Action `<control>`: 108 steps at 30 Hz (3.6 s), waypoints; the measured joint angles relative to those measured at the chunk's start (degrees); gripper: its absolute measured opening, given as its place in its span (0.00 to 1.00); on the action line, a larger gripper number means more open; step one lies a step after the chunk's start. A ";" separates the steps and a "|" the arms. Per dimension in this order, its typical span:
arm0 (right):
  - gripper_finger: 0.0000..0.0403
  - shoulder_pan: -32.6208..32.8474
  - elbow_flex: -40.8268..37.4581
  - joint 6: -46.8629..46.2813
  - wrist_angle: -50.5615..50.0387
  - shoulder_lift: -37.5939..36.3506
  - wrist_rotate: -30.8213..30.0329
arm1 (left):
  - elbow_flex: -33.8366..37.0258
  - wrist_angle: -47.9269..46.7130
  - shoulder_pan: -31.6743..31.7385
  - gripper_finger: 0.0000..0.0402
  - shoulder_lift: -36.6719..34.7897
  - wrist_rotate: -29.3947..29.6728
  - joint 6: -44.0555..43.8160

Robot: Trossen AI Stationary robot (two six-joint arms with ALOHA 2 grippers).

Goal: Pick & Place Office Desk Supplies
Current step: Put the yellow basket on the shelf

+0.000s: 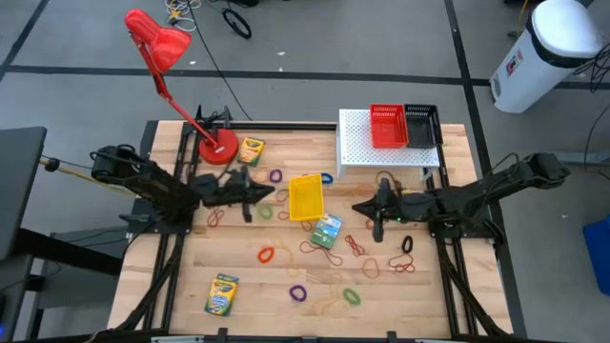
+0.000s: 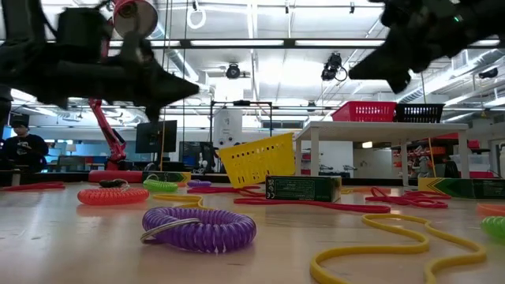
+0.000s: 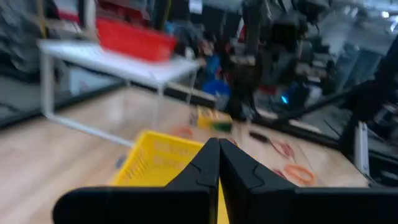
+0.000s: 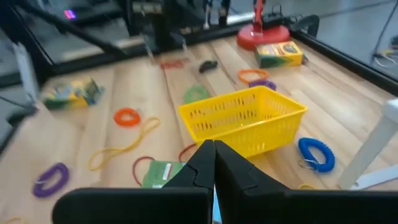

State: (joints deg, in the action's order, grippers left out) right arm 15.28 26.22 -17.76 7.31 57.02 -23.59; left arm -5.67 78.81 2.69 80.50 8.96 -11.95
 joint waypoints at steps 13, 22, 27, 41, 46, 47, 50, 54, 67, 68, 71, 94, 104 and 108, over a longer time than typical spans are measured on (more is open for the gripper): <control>0.07 -2.08 36.45 -2.59 -31.71 30.35 5.99 | 0.76 1.85 -0.45 0.02 0.26 2.91 12.24; 0.22 -4.30 59.83 7.85 -49.11 49.80 10.36 | -3.17 0.40 -0.34 0.02 0.27 3.07 20.16; 0.25 -4.65 68.63 13.53 -56.70 58.19 8.54 | -3.30 -1.97 -0.35 0.02 0.28 3.07 20.68; 0.24 -6.29 75.02 16.07 -63.75 65.89 5.39 | -3.28 -9.27 -0.49 0.02 0.28 -0.39 18.01; 0.22 -6.22 75.04 16.46 -63.79 65.89 2.74 | -3.28 -9.16 -0.47 0.02 0.28 0.01 18.40; 0.22 -6.11 75.04 17.55 -63.86 65.89 2.77 | -3.28 -9.15 -0.47 0.02 0.28 0.01 18.73; 0.26 -5.74 75.04 20.48 -64.27 65.89 2.71 | -3.26 -8.22 -0.47 0.02 0.28 0.01 19.11; 0.33 -6.24 75.04 23.08 -65.67 65.89 2.57 | -3.26 -7.06 -0.47 0.02 0.28 0.01 19.11; 0.19 -9.02 68.05 29.36 -60.45 65.78 1.61 | -3.26 -7.41 -0.47 0.02 0.28 -0.01 18.90; 0.15 -8.75 68.06 29.77 -60.12 65.78 0.44 | -3.26 -7.41 -0.47 0.02 0.28 -0.01 18.94; 0.04 -7.71 68.66 30.86 -60.09 65.27 -2.50 | -3.26 -7.22 -0.47 0.02 0.28 0.01 19.53; 0.03 -19.25 86.50 28.00 -86.93 52.56 0.13 | -3.24 -7.04 -0.47 0.02 0.28 -0.01 19.90; 0.05 -27.85 85.79 35.23 -91.35 52.69 1.71 | -3.24 -7.06 -0.47 0.02 0.28 0.01 19.72; 0.05 -29.58 85.79 36.47 -91.85 52.69 3.25 | -3.24 -7.08 -0.47 0.02 0.28 0.01 19.70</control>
State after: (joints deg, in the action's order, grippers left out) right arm -14.30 112.01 18.71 -84.55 109.71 -20.34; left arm -8.91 71.72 2.22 80.77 8.97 7.75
